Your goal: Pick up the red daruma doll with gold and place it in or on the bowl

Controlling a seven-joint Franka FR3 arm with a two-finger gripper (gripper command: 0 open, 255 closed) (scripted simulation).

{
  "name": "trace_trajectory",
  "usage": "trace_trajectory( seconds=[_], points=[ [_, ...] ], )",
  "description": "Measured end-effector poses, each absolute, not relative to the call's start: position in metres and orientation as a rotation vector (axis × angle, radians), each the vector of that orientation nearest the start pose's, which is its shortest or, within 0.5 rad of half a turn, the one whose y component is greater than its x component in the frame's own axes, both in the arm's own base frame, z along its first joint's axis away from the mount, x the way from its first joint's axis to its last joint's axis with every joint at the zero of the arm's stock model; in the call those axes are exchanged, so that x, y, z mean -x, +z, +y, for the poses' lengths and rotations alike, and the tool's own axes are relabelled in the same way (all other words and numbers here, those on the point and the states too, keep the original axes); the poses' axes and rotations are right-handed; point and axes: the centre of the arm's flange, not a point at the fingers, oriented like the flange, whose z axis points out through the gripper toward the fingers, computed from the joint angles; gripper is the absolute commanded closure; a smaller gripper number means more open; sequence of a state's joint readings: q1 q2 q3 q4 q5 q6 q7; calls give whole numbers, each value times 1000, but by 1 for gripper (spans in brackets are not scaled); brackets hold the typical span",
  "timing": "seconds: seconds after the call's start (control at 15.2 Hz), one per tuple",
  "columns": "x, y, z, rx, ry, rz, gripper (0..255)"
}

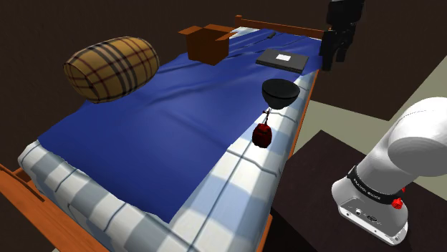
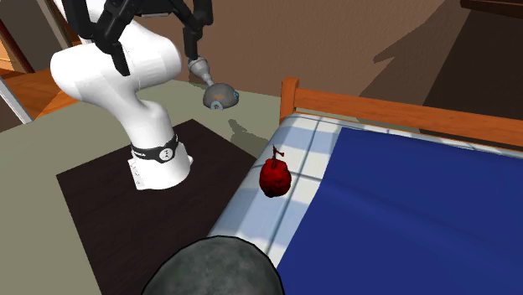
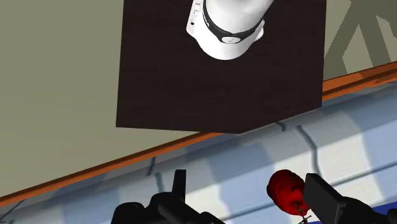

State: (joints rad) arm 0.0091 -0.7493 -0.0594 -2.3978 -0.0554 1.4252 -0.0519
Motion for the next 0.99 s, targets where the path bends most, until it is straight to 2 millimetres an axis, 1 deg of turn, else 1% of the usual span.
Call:
trace_trajectory(
  seconds=[0.07, 0.13, 0.33, 0.53, 0.73, 0.86, 0.99],
  points=[
    [-296, 549, -26, 3127, 353, -31, 0],
    [-300, 544, -22, 3125, 357, -29, 0],
    [-316, 522, -3, 3115, 375, -17, 0],
    [-341, 498, 17, 3103, 396, -3, 0],
    [-361, 471, 41, 3090, 416, 12, 0],
    [-378, 456, 53, 3081, 429, 22, 0],
    [-389, 438, 69, 3072, 443, 32, 0]
  ],
)
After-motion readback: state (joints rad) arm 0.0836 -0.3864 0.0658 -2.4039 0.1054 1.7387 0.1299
